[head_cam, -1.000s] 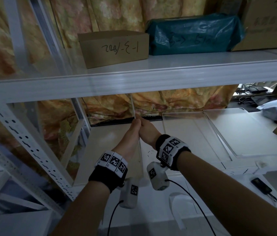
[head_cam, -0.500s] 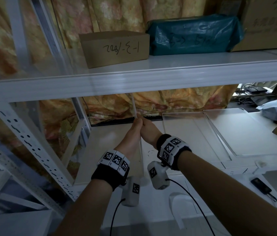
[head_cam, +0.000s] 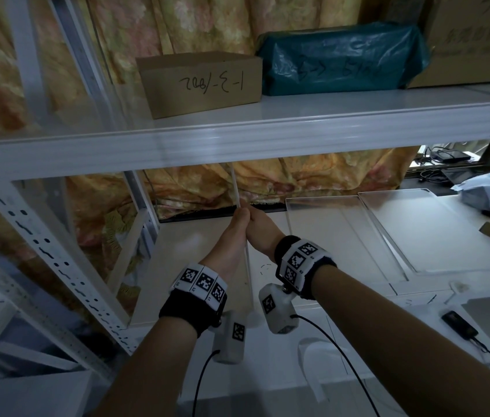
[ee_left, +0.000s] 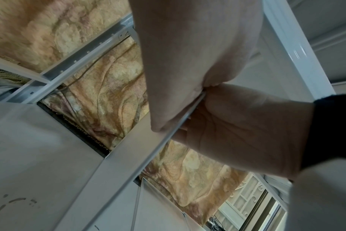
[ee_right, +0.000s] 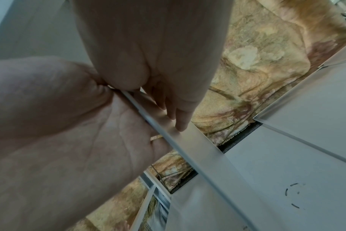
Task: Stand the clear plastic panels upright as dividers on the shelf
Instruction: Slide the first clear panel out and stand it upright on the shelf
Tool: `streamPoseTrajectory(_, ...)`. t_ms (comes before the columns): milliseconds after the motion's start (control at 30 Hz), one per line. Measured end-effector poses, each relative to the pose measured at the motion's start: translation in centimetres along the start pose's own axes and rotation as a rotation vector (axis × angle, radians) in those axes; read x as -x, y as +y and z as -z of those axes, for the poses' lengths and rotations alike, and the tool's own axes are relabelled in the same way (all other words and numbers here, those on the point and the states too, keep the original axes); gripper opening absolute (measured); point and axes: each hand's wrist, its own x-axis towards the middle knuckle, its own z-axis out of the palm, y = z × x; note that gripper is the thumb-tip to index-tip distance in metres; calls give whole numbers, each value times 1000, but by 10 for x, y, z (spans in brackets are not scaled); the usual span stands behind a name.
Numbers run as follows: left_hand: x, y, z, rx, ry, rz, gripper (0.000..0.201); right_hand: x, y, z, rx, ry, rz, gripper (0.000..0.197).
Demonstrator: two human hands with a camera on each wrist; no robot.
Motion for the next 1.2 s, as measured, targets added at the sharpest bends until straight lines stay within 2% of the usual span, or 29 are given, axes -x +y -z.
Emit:
streamPoseTrajectory(267, -4, 0, 6, 1, -25, 27, 54, 3, -6, 1, 25, -8, -8, 55)
streamPoseTrajectory(500, 2, 6, 2, -86, -23, 26, 61, 7, -6, 4, -22, 17, -51, 52)
streamPoseTrajectory(700, 12, 15, 0, -140, -68, -2, 55, 10, -7, 3, -63, 36, -48, 70)
streamPoseTrajectory(867, 16, 23, -1, -200, -65, -3, 59, 20, -22, 9, -50, 28, -40, 64)
streamPoseTrajectory(1033, 18, 31, 1, -226, -78, 11, 67, 28, -34, 15, 5, 43, -15, 35)
streamPoseTrajectory(1200, 24, 43, 5, -271, -105, -42, 74, 36, -44, 19, 80, 39, 14, 40)
